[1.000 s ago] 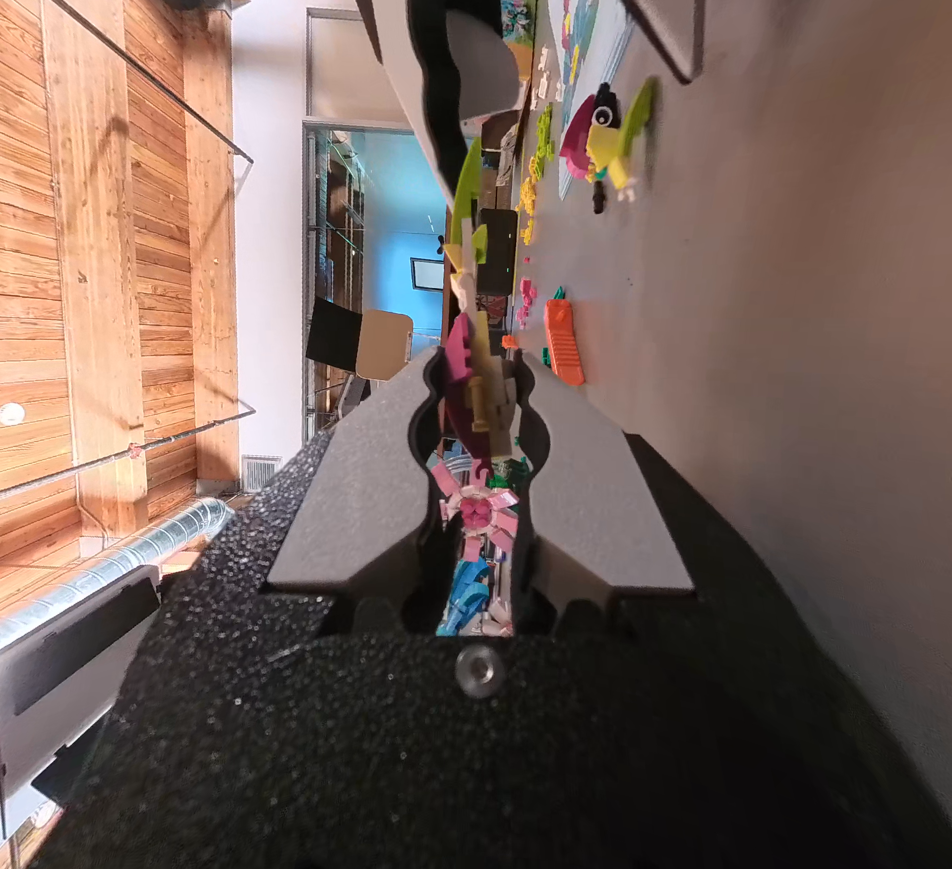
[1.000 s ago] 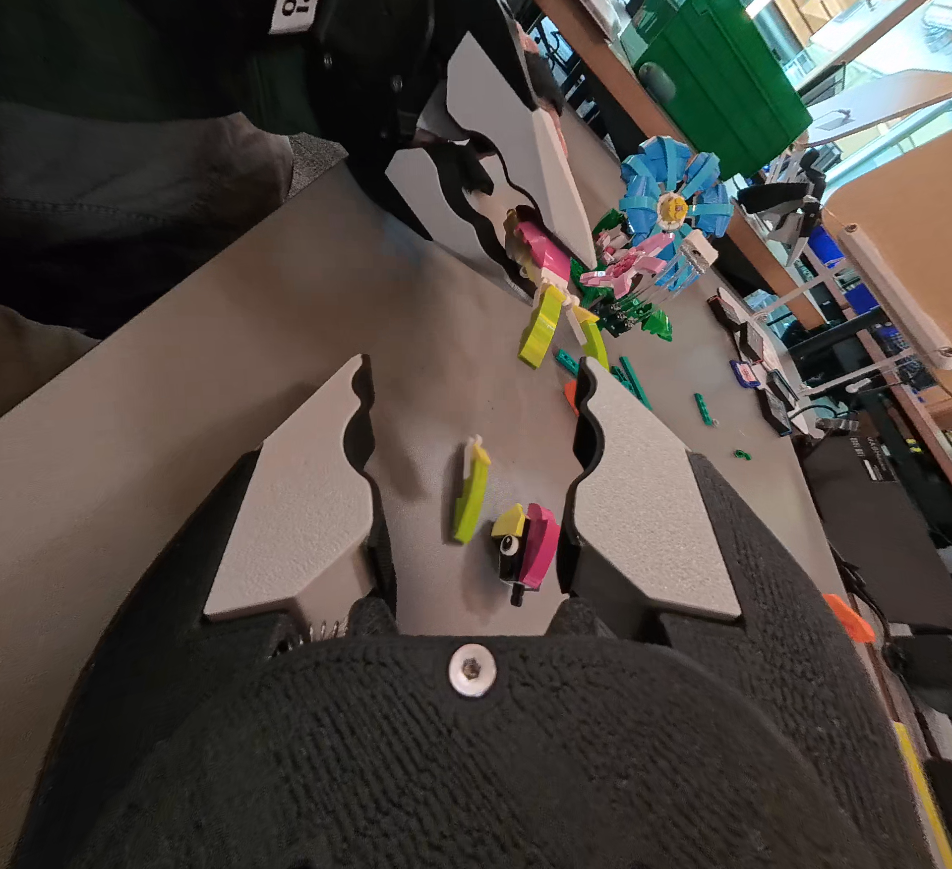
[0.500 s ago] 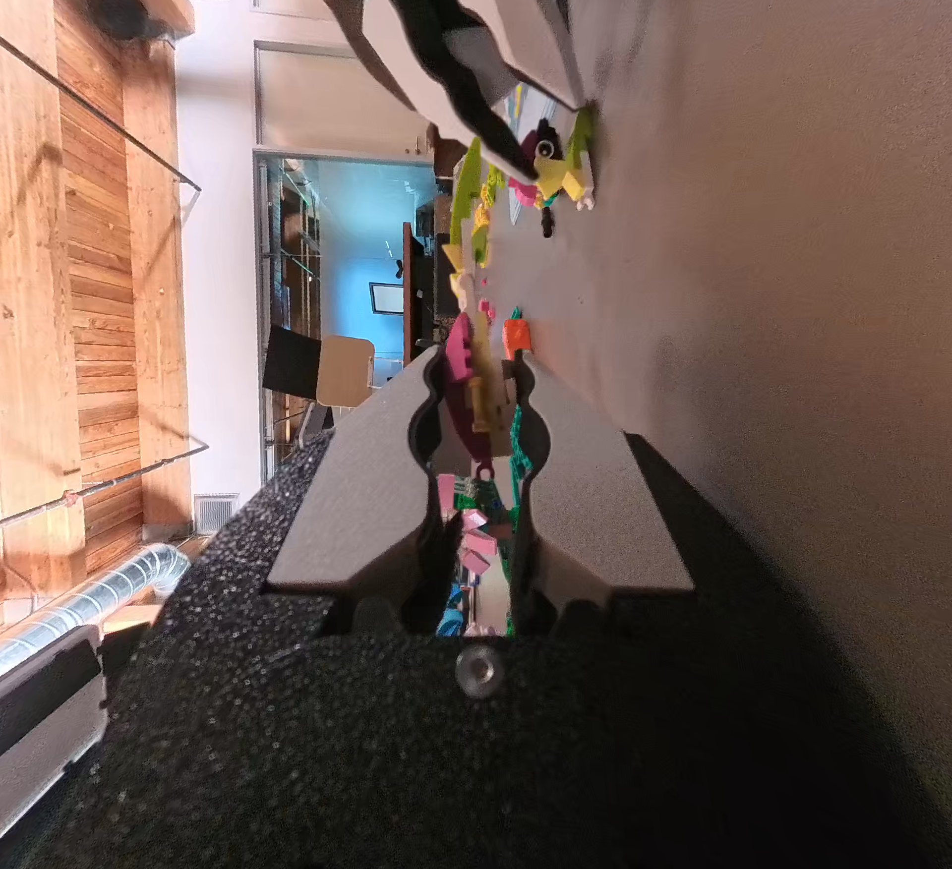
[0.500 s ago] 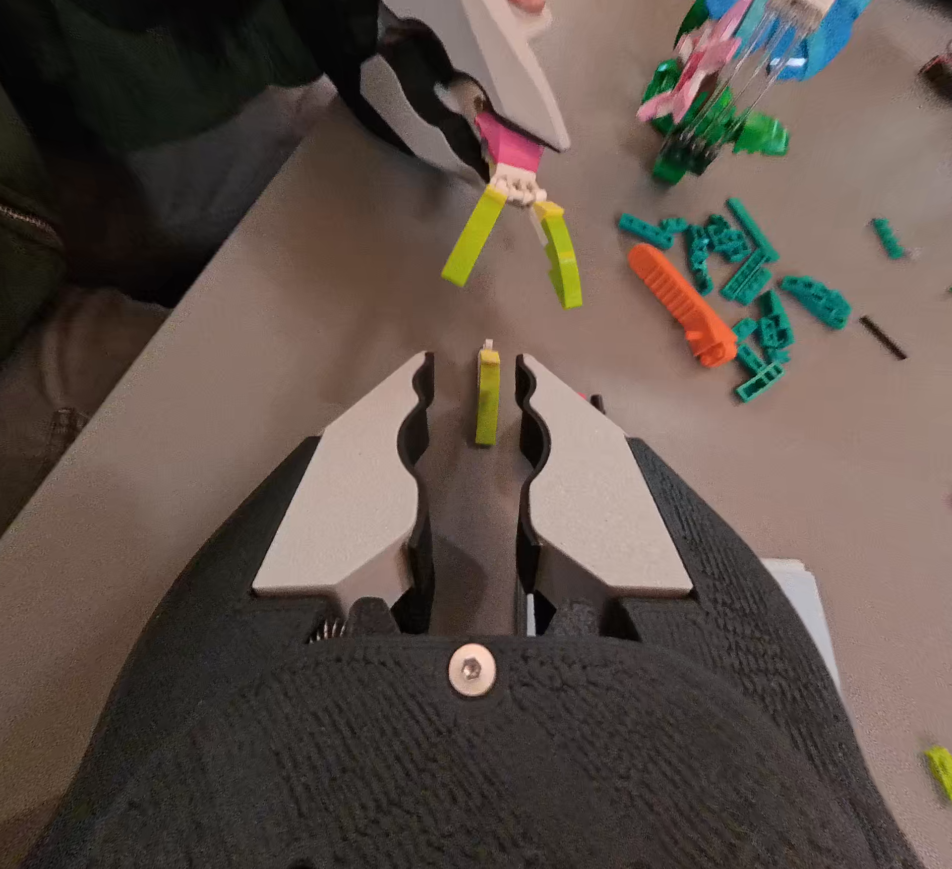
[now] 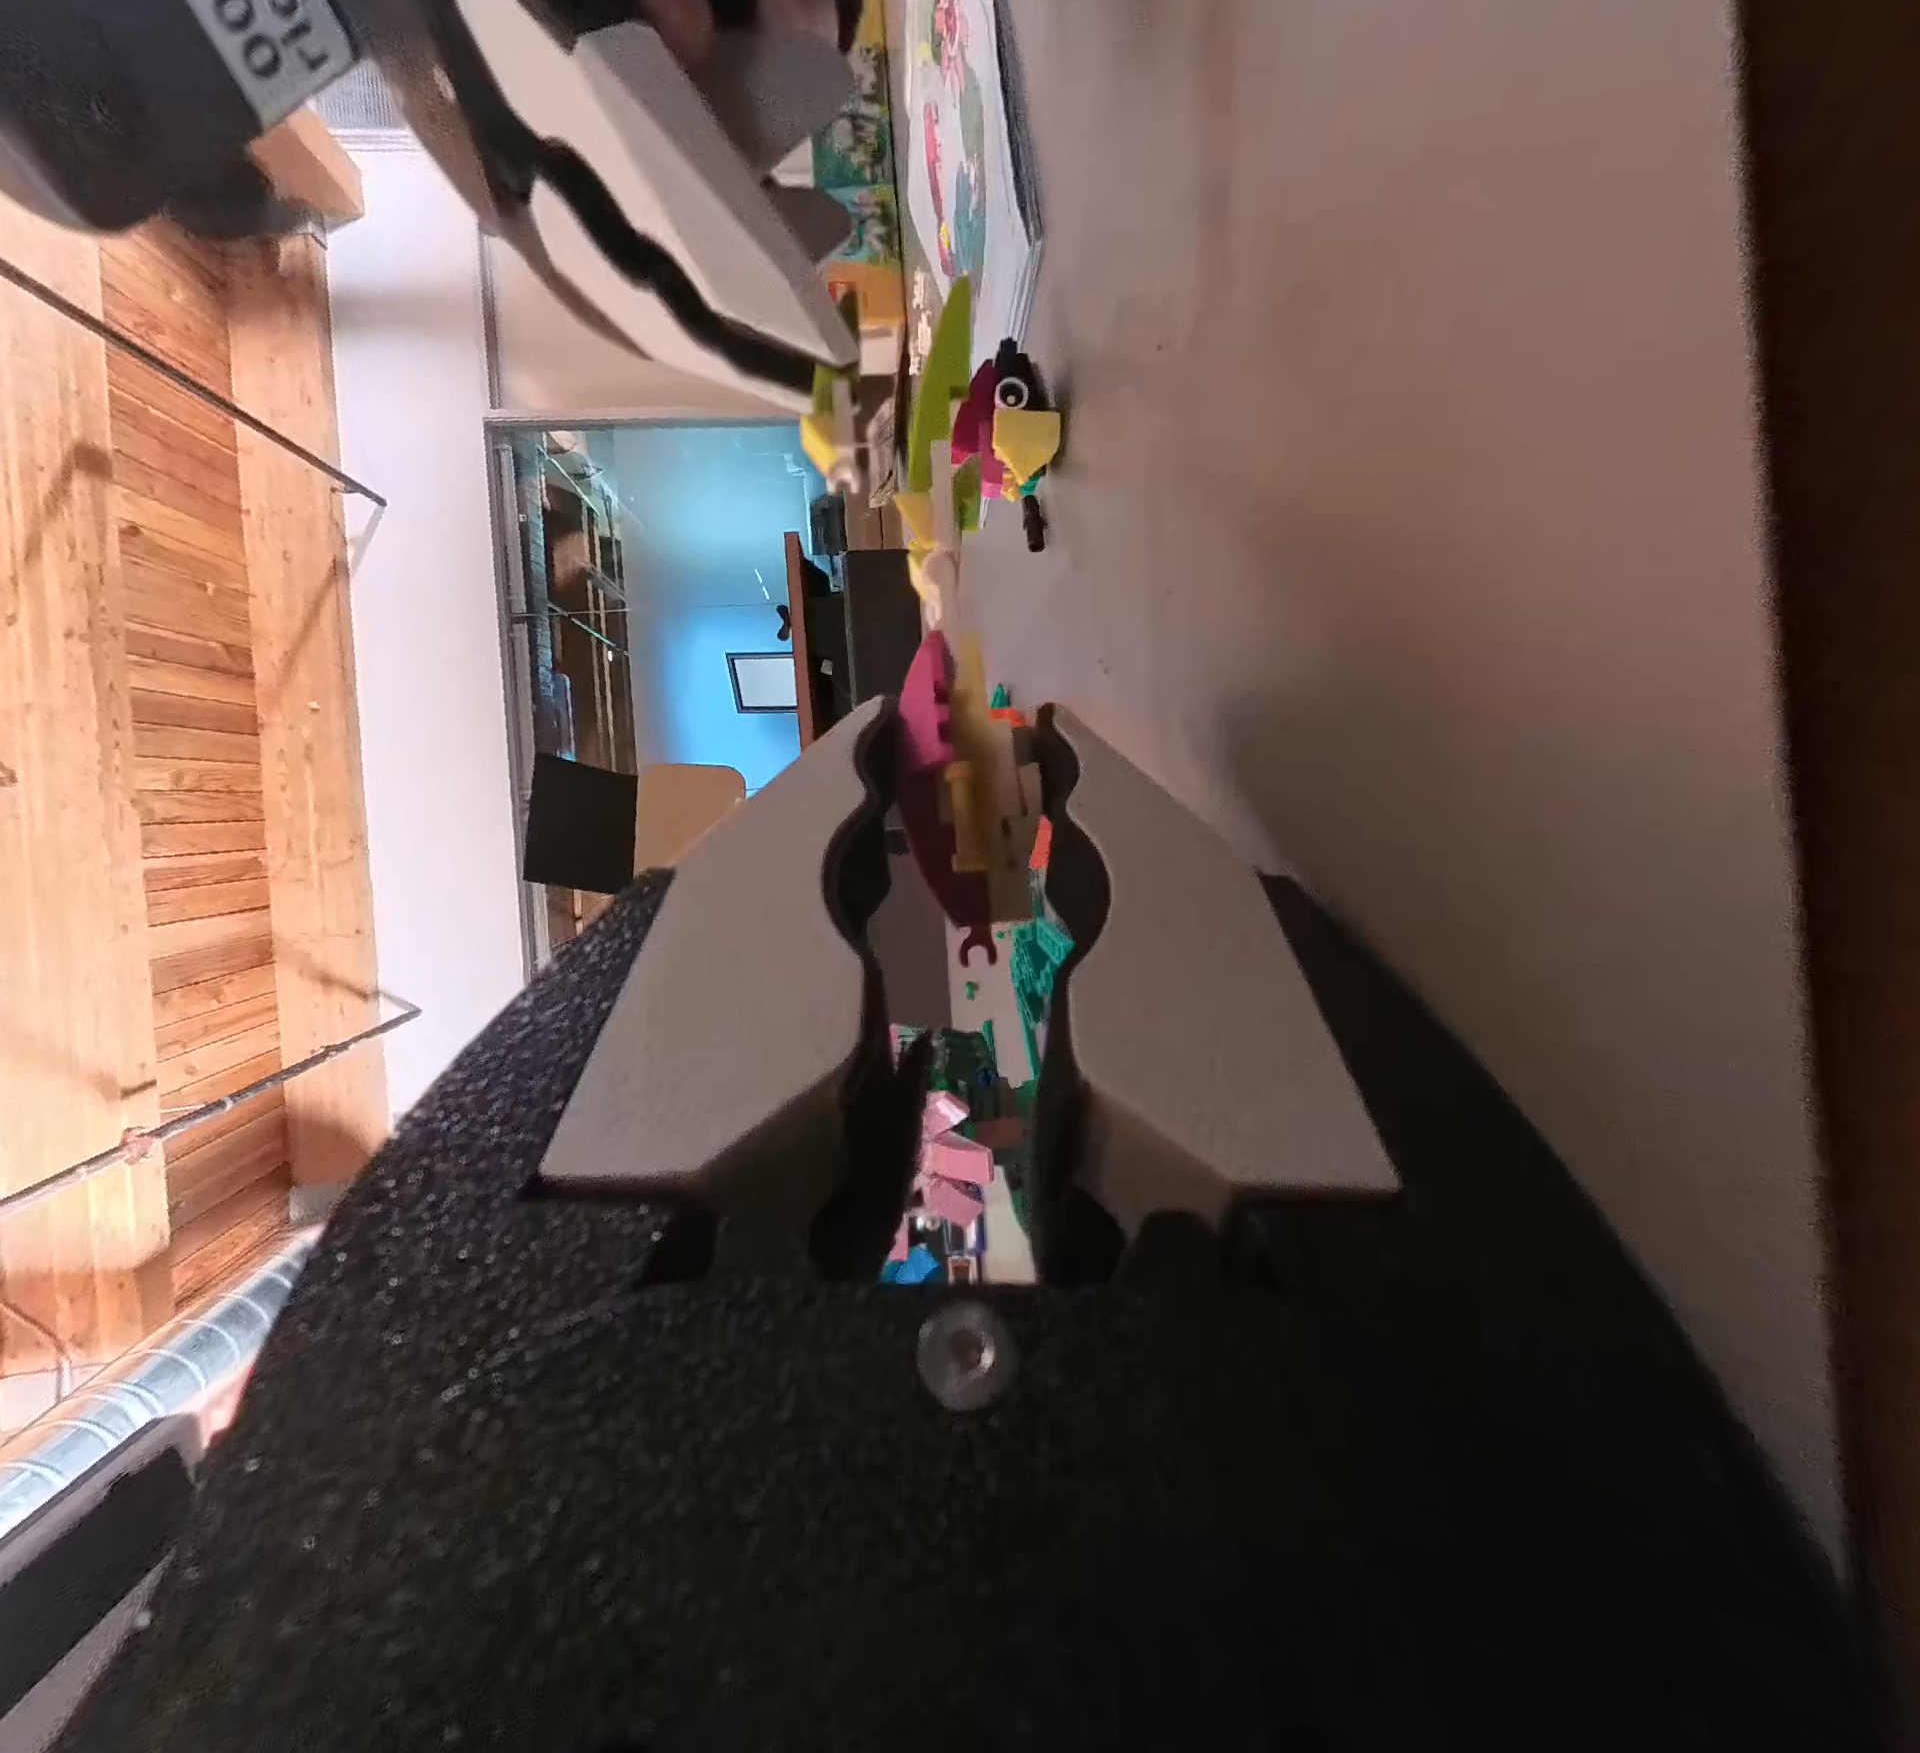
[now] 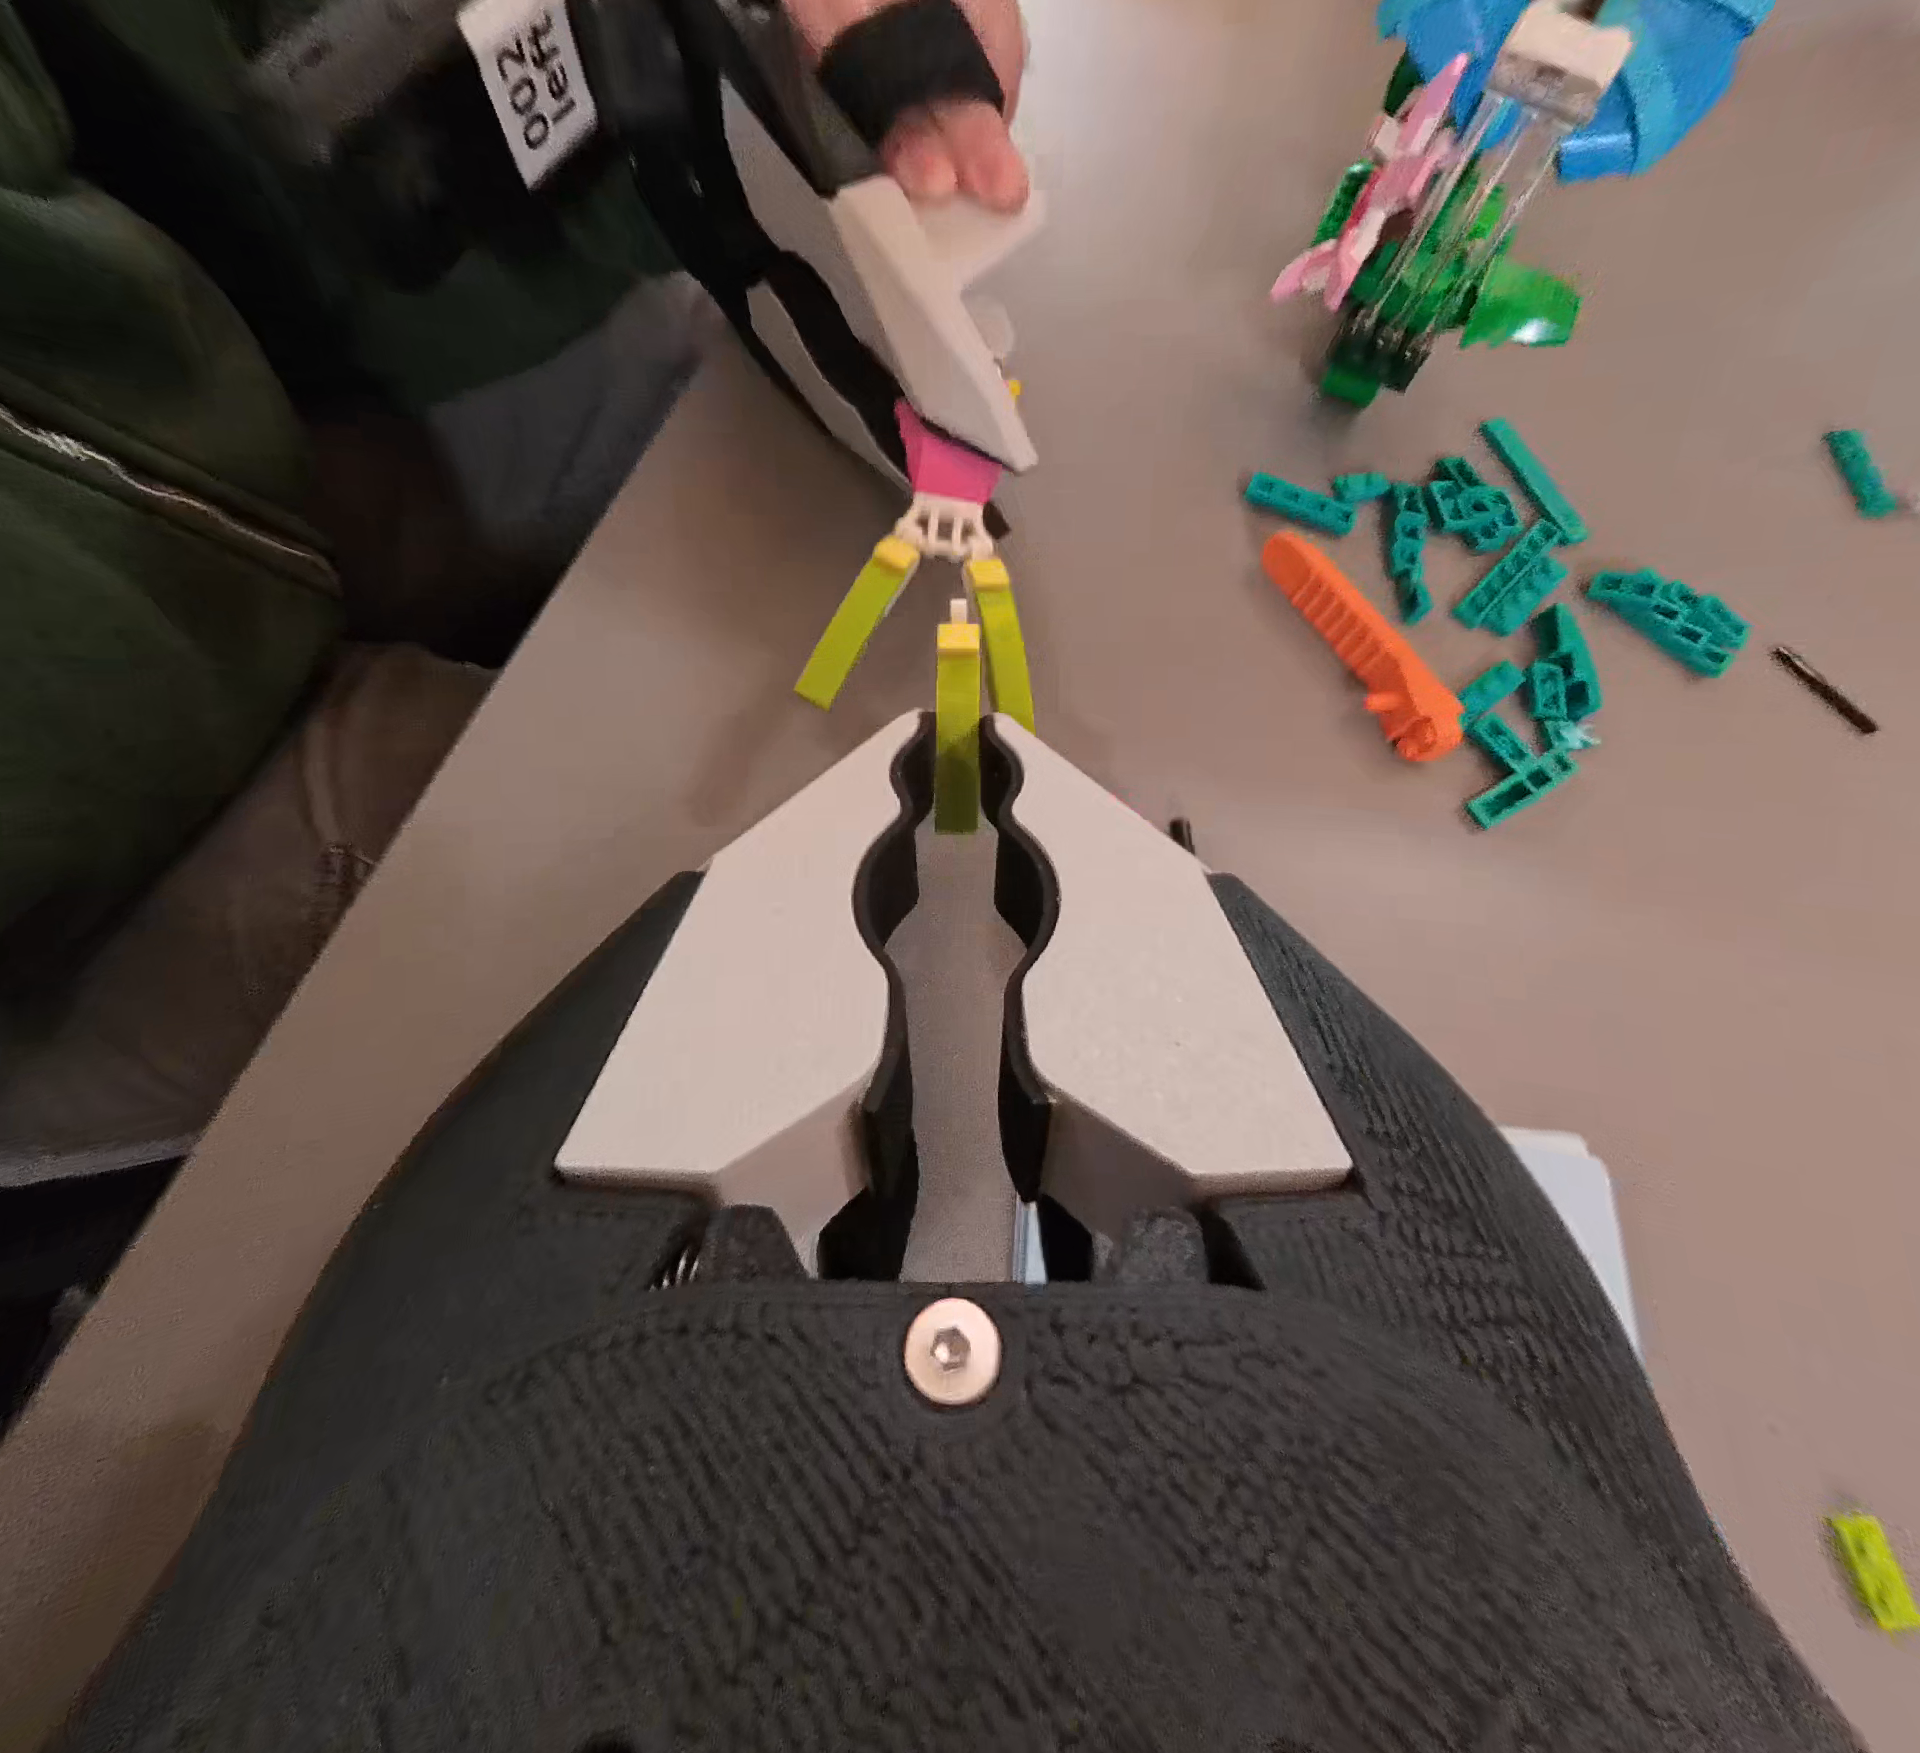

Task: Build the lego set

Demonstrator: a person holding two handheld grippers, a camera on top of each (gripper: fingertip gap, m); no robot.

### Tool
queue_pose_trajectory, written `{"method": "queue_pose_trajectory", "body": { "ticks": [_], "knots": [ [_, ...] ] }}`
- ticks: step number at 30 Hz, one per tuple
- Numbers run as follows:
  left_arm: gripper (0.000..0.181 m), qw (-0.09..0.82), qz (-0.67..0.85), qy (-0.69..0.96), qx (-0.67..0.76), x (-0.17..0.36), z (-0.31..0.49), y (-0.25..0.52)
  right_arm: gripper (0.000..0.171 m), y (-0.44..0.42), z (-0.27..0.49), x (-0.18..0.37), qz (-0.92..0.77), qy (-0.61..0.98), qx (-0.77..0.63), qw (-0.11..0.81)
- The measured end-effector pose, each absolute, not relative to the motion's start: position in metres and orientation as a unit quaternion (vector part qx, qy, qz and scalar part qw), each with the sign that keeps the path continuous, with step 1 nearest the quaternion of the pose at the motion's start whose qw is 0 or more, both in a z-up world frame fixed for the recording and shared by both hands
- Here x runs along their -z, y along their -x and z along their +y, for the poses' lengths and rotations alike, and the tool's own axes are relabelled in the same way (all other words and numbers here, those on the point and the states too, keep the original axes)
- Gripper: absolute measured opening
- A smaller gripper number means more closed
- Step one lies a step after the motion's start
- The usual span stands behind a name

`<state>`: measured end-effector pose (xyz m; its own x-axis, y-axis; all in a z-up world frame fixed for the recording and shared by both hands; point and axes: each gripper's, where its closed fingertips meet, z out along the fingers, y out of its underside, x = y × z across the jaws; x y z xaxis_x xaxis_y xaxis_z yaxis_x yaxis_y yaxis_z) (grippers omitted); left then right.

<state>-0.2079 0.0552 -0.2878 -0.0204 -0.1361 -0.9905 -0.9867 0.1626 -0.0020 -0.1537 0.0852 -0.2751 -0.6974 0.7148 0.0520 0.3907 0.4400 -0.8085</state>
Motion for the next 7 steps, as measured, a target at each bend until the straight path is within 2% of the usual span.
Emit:
{"method": "queue_pose_trajectory", "body": {
  "ticks": [7],
  "knots": [
    [0.024,0.498,0.57,0.496,-0.425,0.293,0.059,0.207,0.006,0.165,0.071,0.291,-0.865,0.334,-0.341,0.152]
  ]
}}
